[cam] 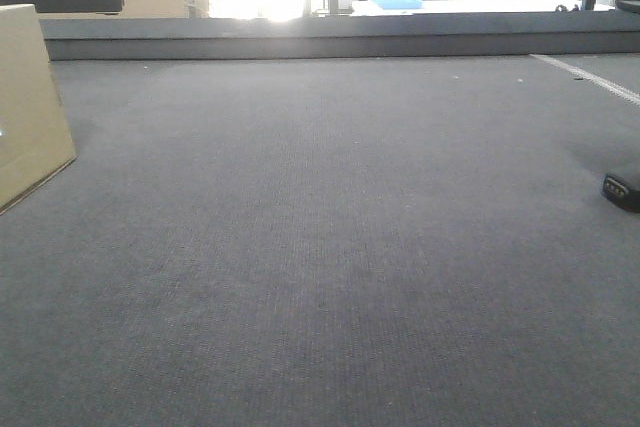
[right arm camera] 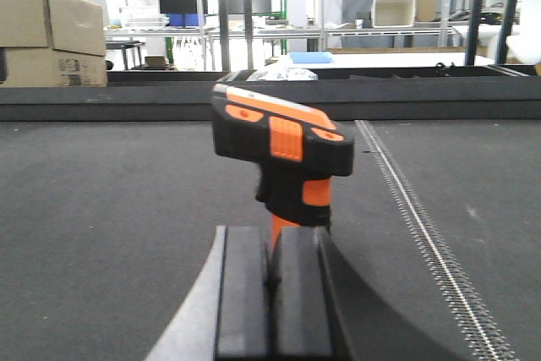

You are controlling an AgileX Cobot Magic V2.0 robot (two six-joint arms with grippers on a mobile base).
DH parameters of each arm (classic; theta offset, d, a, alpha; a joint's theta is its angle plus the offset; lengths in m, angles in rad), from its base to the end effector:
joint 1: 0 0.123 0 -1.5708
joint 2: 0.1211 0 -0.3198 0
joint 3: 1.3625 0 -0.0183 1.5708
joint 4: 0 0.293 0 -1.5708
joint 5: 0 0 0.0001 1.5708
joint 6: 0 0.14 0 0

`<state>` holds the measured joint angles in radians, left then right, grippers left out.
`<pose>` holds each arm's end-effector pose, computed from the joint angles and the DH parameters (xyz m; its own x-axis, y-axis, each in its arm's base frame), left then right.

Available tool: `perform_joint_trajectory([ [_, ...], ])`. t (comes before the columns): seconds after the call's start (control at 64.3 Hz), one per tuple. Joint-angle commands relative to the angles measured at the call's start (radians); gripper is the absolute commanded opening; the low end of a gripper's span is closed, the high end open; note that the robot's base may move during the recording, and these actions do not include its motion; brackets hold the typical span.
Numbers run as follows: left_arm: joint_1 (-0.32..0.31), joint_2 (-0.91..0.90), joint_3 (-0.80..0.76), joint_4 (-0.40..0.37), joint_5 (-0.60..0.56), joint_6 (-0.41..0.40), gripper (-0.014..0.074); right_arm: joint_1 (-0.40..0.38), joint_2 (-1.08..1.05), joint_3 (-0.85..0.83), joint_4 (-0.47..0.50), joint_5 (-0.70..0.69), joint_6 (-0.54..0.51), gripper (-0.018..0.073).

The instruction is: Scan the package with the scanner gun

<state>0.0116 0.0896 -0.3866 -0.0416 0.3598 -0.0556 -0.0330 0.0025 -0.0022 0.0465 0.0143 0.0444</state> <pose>0.0920 -0.0010 0.3200 0.0243 -0.0941 -0.9953 0.0054 0.9956 -0.0940 0.1125 -0.0036 0.2161 0.0751 0.0883 -0.9933 0.0256 0.9956 0.0905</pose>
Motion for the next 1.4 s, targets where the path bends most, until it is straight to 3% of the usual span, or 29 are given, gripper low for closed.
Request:
perform_joint_trajectory([
  [0.0,0.005,-0.006,0.002,-0.007,-0.018,-0.005,-0.0111,0.022,-0.003,0.002,-0.009,-0.02,-0.001,-0.0169],
  [0.855,0.005,-0.006,0.014,0.002,-0.021,-0.005,-0.0111,0.028,-0.003,0.002,-0.009,0.012,-0.001,-0.0169],
  [1.057,0.005,-0.063,0.219,0.042,-0.284,-0.005,-0.0111,0.028,-0.003,0.002,-0.009,0.012,-0.001,-0.0169],
  [1.212,0.005,-0.09,0.359,0.048,-0.338,-0.005,-0.0111,0.028,-0.003,0.002,-0.009,0.012,-0.001,-0.0169],
  [1.383,0.005,-0.09,0.387,0.048,-0.395,0.007,-0.0111,0.028,-0.003,0.002,-0.009,0.01,-0.001,-0.0169],
])
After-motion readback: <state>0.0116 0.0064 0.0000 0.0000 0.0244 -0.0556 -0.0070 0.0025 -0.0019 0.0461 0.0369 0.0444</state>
